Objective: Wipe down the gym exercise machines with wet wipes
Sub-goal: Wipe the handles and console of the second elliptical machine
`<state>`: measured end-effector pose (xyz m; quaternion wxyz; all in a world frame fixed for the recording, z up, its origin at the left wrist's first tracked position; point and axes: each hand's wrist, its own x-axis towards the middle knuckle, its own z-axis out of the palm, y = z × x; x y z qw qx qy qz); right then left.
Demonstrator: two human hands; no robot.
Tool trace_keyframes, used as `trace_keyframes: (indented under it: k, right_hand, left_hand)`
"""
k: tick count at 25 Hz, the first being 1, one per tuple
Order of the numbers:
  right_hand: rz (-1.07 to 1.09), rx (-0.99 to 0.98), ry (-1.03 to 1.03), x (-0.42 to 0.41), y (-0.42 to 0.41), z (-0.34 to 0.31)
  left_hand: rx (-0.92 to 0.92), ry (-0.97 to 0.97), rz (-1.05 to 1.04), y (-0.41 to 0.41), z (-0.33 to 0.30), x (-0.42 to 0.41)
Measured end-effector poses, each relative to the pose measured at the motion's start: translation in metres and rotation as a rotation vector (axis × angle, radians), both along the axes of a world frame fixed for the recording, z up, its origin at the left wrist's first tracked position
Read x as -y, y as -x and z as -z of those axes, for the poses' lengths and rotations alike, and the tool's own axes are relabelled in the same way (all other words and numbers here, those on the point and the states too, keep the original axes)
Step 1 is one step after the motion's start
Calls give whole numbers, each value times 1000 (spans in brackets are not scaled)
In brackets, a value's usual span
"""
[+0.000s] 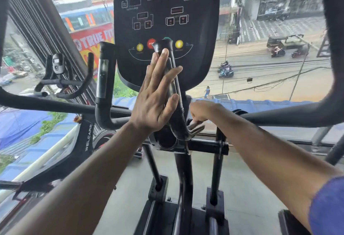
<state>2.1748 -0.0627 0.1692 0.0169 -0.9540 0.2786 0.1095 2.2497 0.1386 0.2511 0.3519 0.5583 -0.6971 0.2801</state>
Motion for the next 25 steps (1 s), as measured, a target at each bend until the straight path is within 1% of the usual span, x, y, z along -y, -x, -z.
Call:
trace_keyframes:
  k: [2, 5, 9, 11, 12, 13, 14, 15, 16, 19, 20, 22, 25]
  right_hand:
    - [-62, -145, 8, -11, -10, -10]
    - [-115, -239, -3, -28, -12, -21]
    - [-129, -351, 66, -43, -16, -42]
    - [-97, -436, -34, -46, -21, -50]
    - [-85, -410, -79, -46, -25, -52]
    - [-92, -310, -110, -42, -27, -52]
    - [-124, -180, -66, -41, -30, -50]
    - [-124, -106, -39, -40, -32, -47]
    - [-147, -106, -31, -41, -30, -49]
    - [-101, -350, -9, -55, -22, -52]
    - [-51, -350, -17, -57, -16, -52]
    - [90, -291, -104, -58, -11, -55]
    - [63, -411, -137, -60, -8, -62]
  left_hand:
    - [-5, -4, -14, 0, -1, -2]
    - [-13, -9, -27, 2, -1, -5]
    - [-33, -35, -54, 3, -2, -8]
    - [-29, -42, -67, 4, -2, -10]
    - [-26, -45, -73, 4, -3, -11]
    - [-23, -45, -80, 4, -3, -11]
    - [-20, -43, -85, 4, -3, -12]
    - [-17, -42, -89, 4, -3, -12]
    - [-15, -40, -92, 3, -3, -12]
    - [-22, -38, -87, 3, -2, -12]
    - [-23, -38, -84, 3, -1, -11]
    - [-20, -30, -78, 2, 0, -11]
    - [-23, -15, -74, 1, -1, -10]
